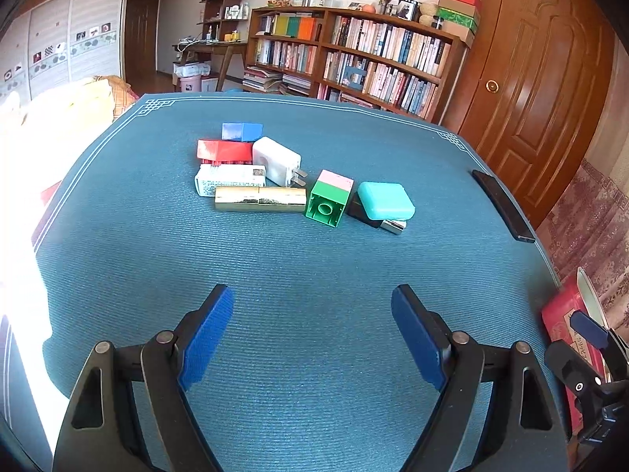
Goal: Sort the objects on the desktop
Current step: 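Move both tools back from the tin over the remaining table objects, then grasp the red brick with the left tool while the right tool grasps the teal case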
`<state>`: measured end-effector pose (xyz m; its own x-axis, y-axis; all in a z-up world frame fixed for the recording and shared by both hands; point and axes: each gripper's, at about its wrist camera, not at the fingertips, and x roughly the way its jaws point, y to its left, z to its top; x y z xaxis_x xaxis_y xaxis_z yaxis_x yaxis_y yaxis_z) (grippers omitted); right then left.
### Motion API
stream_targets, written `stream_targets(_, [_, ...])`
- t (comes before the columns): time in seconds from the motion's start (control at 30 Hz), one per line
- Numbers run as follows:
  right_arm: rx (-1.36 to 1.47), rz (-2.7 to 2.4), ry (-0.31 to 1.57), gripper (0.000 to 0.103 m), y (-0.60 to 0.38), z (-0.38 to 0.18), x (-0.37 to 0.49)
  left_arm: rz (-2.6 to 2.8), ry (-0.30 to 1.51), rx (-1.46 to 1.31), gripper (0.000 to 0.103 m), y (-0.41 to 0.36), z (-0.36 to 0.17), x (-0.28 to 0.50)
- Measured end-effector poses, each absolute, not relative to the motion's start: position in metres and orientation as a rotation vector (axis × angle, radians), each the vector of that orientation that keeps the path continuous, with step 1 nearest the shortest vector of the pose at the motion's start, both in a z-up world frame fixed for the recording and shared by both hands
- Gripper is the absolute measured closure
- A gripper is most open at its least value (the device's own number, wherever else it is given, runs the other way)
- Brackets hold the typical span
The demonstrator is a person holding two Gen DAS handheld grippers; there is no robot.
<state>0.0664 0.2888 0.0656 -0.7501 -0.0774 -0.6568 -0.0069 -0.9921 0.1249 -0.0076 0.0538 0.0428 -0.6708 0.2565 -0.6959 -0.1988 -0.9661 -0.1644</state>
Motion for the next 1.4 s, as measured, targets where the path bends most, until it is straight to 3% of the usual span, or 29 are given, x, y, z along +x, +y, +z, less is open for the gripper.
stream_targets(0.63, [1.128, -2.837, -0.18, 0.0, 0.26, 0.055, 0.005, 2.722, -0.103, -1.207, 0.018, 0.013, 0.033, -0.051])
stream_targets(1.4, [1.171, -2.801, -0.175, 0.0, 0.249, 0.036, -0.026, 2.797, -0.075, -1.199, 0.018, -0.016, 0.034, -0.172])
